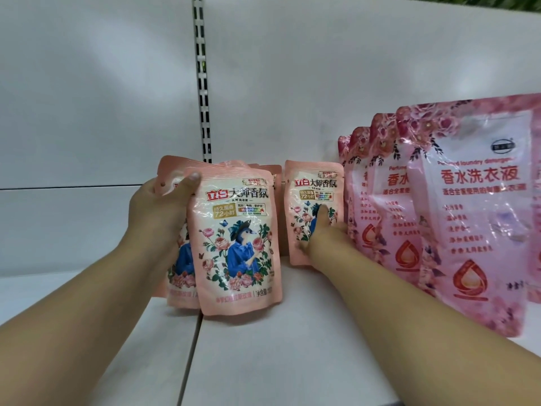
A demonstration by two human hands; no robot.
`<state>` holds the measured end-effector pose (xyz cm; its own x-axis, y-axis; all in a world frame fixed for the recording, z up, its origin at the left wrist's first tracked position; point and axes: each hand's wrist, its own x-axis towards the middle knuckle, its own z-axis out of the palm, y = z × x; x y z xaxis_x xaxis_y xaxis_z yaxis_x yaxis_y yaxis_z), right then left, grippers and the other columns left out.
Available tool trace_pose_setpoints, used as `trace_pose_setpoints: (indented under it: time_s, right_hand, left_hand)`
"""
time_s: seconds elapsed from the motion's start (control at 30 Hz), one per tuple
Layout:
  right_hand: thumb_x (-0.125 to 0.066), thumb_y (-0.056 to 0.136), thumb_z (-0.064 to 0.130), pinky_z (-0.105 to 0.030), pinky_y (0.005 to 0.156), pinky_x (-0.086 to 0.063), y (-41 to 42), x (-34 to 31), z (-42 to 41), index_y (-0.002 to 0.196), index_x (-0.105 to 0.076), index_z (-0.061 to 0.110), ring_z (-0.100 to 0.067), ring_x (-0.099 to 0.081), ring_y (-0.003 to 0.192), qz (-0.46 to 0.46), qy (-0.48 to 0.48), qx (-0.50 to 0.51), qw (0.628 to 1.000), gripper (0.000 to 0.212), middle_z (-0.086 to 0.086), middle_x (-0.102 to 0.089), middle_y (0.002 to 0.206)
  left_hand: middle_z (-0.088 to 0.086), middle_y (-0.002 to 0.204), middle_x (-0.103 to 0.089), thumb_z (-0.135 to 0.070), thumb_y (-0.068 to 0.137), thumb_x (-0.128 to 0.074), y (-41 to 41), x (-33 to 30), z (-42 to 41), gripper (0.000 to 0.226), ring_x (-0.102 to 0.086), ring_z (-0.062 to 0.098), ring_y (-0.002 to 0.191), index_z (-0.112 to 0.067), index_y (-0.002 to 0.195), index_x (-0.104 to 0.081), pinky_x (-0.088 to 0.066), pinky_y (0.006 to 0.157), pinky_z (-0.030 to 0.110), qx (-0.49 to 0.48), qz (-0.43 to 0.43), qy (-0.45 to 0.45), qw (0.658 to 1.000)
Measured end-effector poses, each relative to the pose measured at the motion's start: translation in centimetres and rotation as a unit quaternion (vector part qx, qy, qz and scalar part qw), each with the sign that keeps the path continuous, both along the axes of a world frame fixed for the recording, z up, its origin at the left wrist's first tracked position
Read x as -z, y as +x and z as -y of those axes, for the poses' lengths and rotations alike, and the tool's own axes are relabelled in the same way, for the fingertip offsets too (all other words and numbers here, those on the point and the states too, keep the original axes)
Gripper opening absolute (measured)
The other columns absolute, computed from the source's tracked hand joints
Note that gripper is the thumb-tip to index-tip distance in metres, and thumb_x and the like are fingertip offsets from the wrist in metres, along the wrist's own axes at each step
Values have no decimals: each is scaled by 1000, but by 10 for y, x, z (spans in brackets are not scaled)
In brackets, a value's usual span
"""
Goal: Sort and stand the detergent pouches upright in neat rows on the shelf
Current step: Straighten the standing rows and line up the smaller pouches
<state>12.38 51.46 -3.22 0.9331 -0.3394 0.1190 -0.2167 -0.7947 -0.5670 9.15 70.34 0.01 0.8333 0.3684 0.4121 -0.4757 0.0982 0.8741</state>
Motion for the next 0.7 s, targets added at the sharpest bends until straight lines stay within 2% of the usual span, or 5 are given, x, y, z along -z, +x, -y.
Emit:
trace_pose_setpoints:
  time_s: [0.17, 0.33, 0.5, 0.6, 0.7]
  right_hand:
    - [-60, 88, 31, -41, 114, -13, -11, 3, 6, 143, 21, 28, -32, -1, 143, -11, 47, -57, 997, 98, -12, 17, 153]
    - [-59, 88, 29, -44, 113, -17, -8, 8, 6, 144, 21, 28, -32, -9, 143, 46, 93, -30, 994, 98, -13, 11, 155]
    - [-39, 98, 23, -42, 113, -17, -5, 7, -7, 148, 5, 27, -25, -7, 143, 185, 107, -45, 976, 67, -1, 11, 156]
    - [-32, 97, 42, -33, 107, -26, -21, -9, -10, 142, -29, 19, -21, -26, 137, 325, 158, -105, 927, 51, -2, -23, 152]
    - [-35, 78, 62, -30, 98, -35, -41, -20, -16, 114, -52, 22, -13, -50, 110, 351, 322, -209, 854, 57, 1, -55, 120]
  left_hand:
    - [5, 93, -71, -27, 82, -68, 0, 0, 0, 21, -69, 24, 82, -16, 99, -61, -54, 83, 41, 9, 6, -6, 1000]
    - [3, 89, -71, -28, 82, -67, 0, 1, 1, 12, -69, 21, 79, -21, 88, -59, -55, 80, 38, 8, 13, -6, 1000]
    - [3, 90, -71, -29, 81, -68, 3, 4, 1, 18, -68, 22, 80, -19, 93, -60, -54, 82, 40, 0, 9, -28, 1000]
    - [4, 88, -70, -30, 82, -67, 5, 6, 4, 19, -68, 22, 79, -16, 93, -59, -55, 79, 38, 4, 4, -60, 998]
    - [-1, 72, -67, -39, 84, -63, 5, 8, 8, 21, -65, 11, 58, -19, 84, -55, -50, 55, 25, -3, 19, -36, 999]
